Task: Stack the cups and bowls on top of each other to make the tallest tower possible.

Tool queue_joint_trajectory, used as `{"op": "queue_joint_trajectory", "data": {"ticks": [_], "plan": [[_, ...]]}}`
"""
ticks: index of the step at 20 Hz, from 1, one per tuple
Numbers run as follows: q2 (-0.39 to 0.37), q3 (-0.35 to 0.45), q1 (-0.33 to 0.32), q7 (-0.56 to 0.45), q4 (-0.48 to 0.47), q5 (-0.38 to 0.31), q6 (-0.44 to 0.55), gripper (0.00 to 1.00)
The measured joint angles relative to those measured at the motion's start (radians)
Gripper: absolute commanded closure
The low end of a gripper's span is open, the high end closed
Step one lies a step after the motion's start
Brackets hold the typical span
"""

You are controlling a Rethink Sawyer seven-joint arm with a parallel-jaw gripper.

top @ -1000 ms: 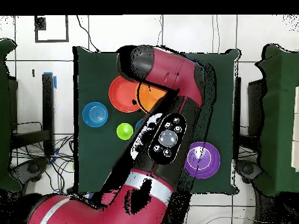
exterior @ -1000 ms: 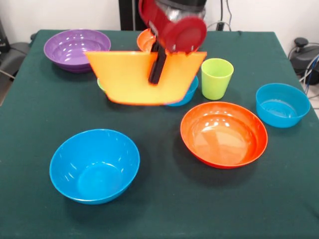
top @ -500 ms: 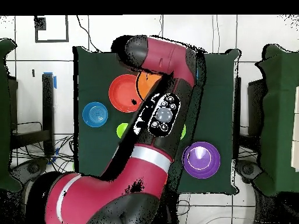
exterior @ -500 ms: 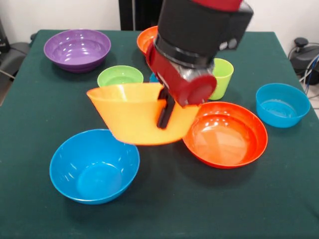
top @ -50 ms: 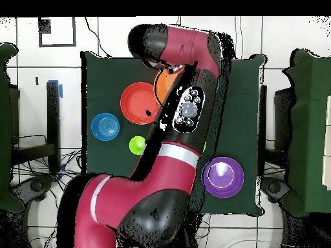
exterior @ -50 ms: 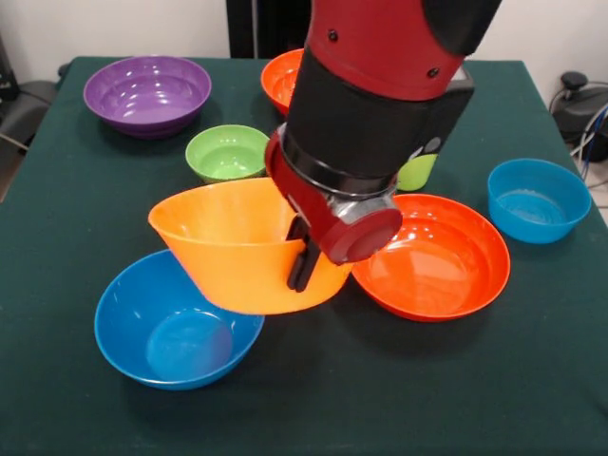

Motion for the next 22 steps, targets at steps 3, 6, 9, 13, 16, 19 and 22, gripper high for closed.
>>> {"op": "queue_joint_trajectory", "data": {"ticks": [3,6,9,13,16,19,22], "plan": [[0.03,-0.025,-0.026,0.0,-0.073,0.002,0.052,1.0],[0.046,-0.043,-0.043,0.0,-0.12,0.005,0.088,1.0],[0.056,-0.06,-0.059,0.0,-0.161,0.011,0.117,1.0],[0.071,-0.086,-0.077,0.0,-0.215,0.025,0.126,1.0],[0.088,-0.102,-0.086,0.0,-0.255,0.037,0.126,1.0],[0.108,-0.113,-0.091,0.0,-0.285,0.048,0.126,1.0],[0.136,-0.127,-0.093,0.0,-0.311,0.063,0.126,1.0]]}}
